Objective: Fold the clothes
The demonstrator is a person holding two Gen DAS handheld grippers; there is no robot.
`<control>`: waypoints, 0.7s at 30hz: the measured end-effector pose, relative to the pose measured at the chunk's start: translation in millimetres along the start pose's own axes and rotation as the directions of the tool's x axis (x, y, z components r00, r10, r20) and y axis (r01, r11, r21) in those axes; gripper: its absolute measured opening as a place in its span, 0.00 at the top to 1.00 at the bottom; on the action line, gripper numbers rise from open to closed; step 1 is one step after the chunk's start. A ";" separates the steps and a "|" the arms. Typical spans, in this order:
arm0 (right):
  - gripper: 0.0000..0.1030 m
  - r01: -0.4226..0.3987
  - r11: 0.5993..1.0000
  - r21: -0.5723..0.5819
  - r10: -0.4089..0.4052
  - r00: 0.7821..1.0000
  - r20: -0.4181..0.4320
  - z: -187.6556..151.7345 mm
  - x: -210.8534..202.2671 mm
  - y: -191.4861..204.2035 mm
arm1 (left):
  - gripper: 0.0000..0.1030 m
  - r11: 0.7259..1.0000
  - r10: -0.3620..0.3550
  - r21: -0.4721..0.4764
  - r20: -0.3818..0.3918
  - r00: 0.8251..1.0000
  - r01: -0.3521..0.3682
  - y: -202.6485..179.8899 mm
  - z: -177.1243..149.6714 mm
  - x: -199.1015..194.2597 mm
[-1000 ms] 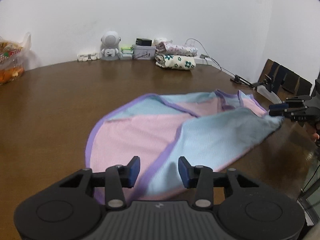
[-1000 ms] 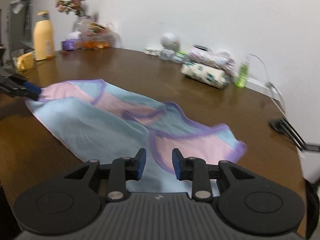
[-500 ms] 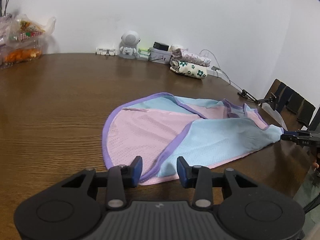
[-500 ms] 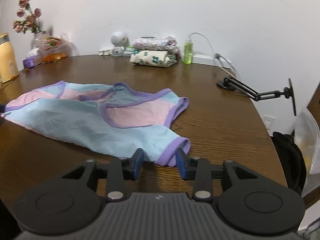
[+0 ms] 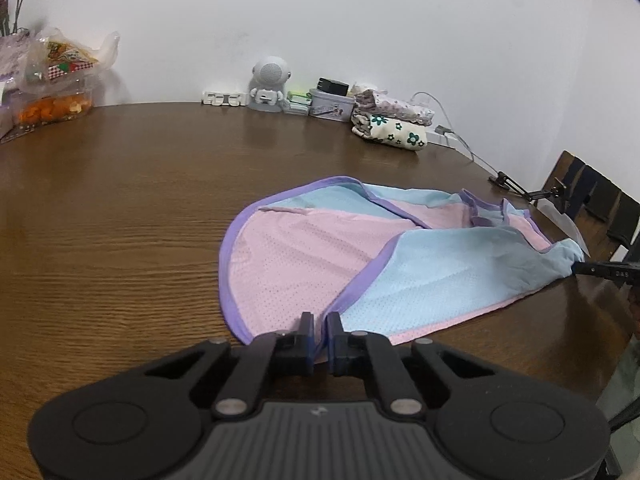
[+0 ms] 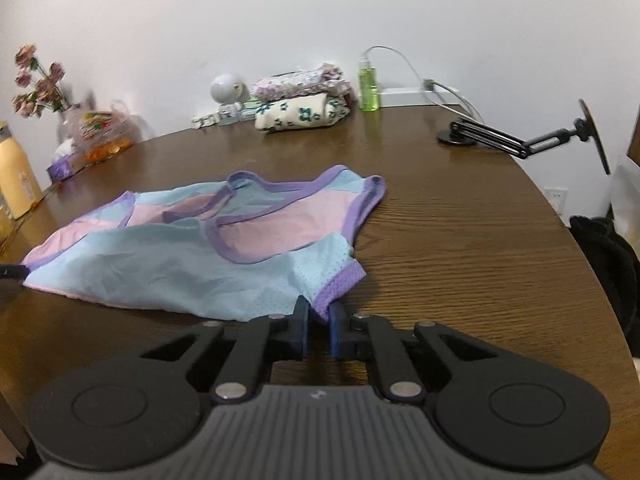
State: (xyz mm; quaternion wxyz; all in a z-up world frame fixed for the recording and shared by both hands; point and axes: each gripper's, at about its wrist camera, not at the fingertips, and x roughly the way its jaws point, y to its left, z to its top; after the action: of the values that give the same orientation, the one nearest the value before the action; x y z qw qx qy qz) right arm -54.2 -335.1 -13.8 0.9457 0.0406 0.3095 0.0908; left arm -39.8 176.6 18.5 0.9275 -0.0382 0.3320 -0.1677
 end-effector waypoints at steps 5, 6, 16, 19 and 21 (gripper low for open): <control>0.93 0.017 1.000 0.019 -0.017 1.000 0.004 -1.0 -15.5 -8.4 | 0.98 1.000 0.010 0.005 -0.014 1.000 -0.010 4.5 -1.9 -7.0; 0.93 0.024 1.000 0.018 -0.025 1.000 0.005 -1.9 -19.3 -9.2 | 0.98 1.000 0.008 0.009 -0.018 1.000 -0.008 3.4 -2.4 -7.6; 0.93 0.102 0.993 0.064 -0.100 0.994 -0.032 -28.3 -59.9 -15.5 | 0.98 1.000 0.000 -0.003 -0.018 1.000 0.000 -4.5 -15.4 -19.4; 0.89 0.103 0.992 0.077 -0.102 0.994 -0.026 -34.5 -70.9 -17.2 | 0.89 1.000 0.005 -0.018 0.020 1.000 -0.004 -5.9 -12.7 -27.2; 0.77 0.116 0.990 0.086 -0.118 0.993 0.011 -35.0 -83.8 -17.9 | 0.85 1.000 -0.015 0.000 0.047 0.999 0.015 -10.2 -3.3 -32.8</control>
State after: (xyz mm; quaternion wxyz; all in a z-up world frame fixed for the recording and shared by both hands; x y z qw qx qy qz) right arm -138.7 -368.4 4.1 0.9492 0.0632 0.3075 0.0217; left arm -68.6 178.2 37.5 0.9338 -0.0446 0.3098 -0.1735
